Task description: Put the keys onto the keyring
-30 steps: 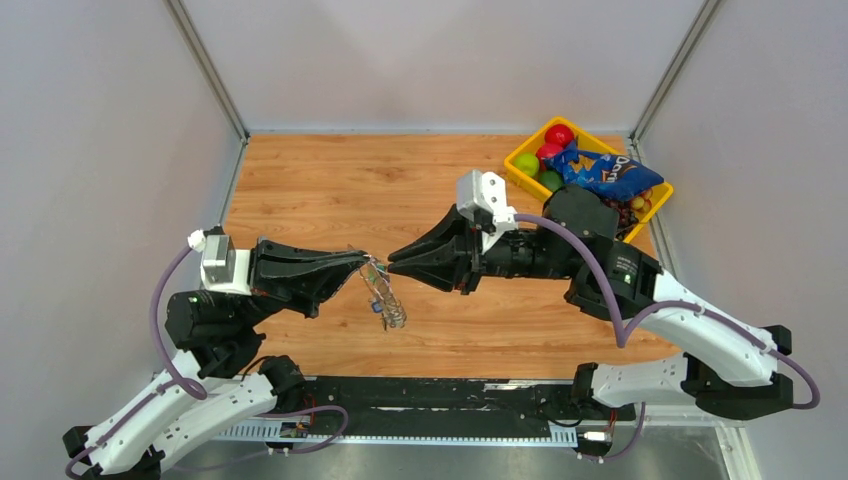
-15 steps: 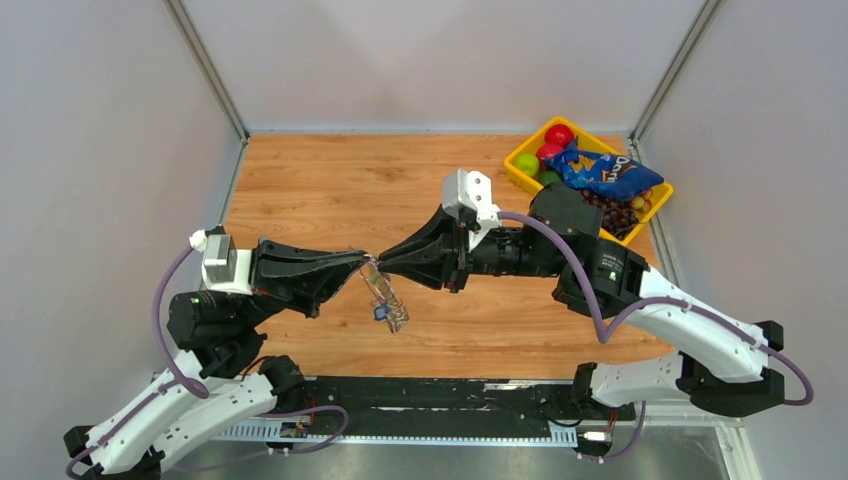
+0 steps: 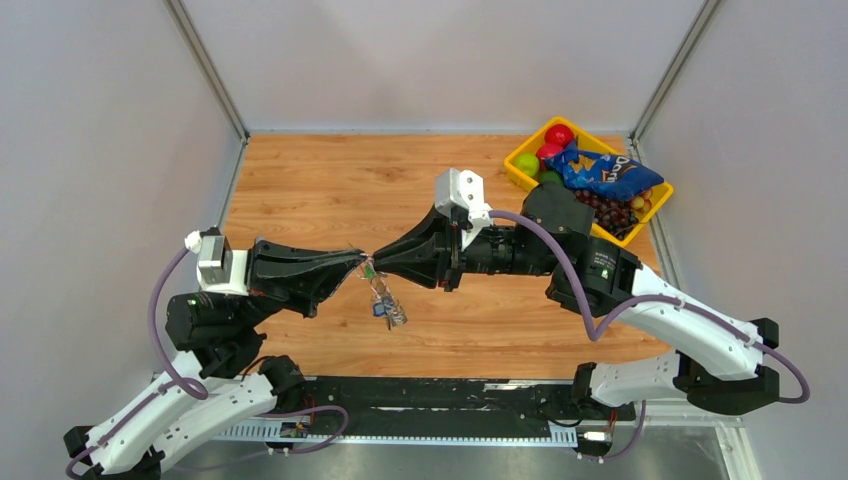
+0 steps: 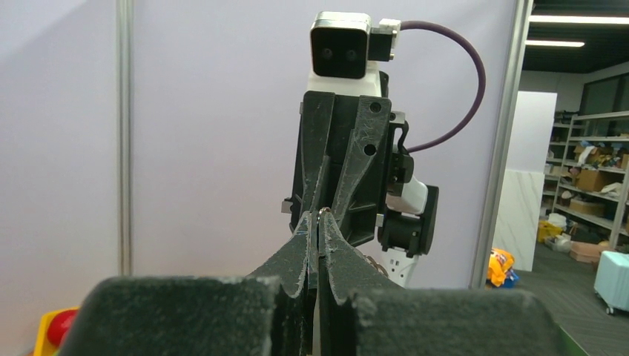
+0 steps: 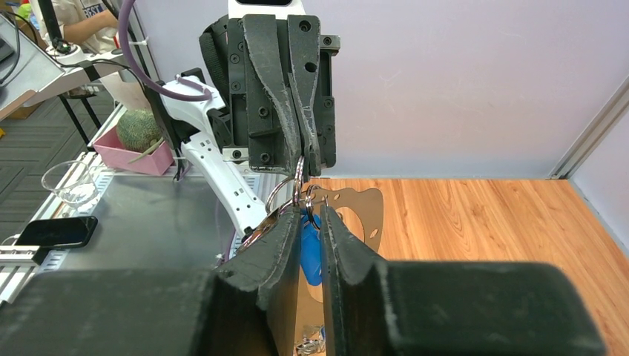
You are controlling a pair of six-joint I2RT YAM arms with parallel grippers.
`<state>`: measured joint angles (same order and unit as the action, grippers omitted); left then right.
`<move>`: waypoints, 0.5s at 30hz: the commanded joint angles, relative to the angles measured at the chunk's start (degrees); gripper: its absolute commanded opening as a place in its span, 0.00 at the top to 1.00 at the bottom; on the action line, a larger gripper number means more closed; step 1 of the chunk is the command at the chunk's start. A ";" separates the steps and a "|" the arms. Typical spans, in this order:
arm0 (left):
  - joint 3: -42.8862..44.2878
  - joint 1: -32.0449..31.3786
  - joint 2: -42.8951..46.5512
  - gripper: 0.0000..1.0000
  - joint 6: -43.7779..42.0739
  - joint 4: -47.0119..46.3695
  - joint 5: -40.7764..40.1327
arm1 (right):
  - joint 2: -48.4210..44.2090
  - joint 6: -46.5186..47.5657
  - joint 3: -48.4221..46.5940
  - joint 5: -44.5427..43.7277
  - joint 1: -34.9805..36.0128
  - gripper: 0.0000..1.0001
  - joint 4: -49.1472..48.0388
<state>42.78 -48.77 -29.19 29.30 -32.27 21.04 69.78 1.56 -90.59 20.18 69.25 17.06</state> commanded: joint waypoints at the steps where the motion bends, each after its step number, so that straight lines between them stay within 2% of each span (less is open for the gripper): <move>1: -0.20 -0.01 0.29 1.00 0.43 -2.65 -0.62 | -0.08 -0.61 -2.06 1.61 0.27 0.81 -3.24; 15: 0.10 -0.02 0.51 1.00 -1.39 0.80 -3.88 | -1.60 -0.69 -0.80 1.72 0.36 0.78 -3.45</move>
<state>42.65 -48.80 -28.77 29.06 -31.00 18.92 69.69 1.56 -90.59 20.69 69.23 16.80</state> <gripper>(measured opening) 0.006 0.218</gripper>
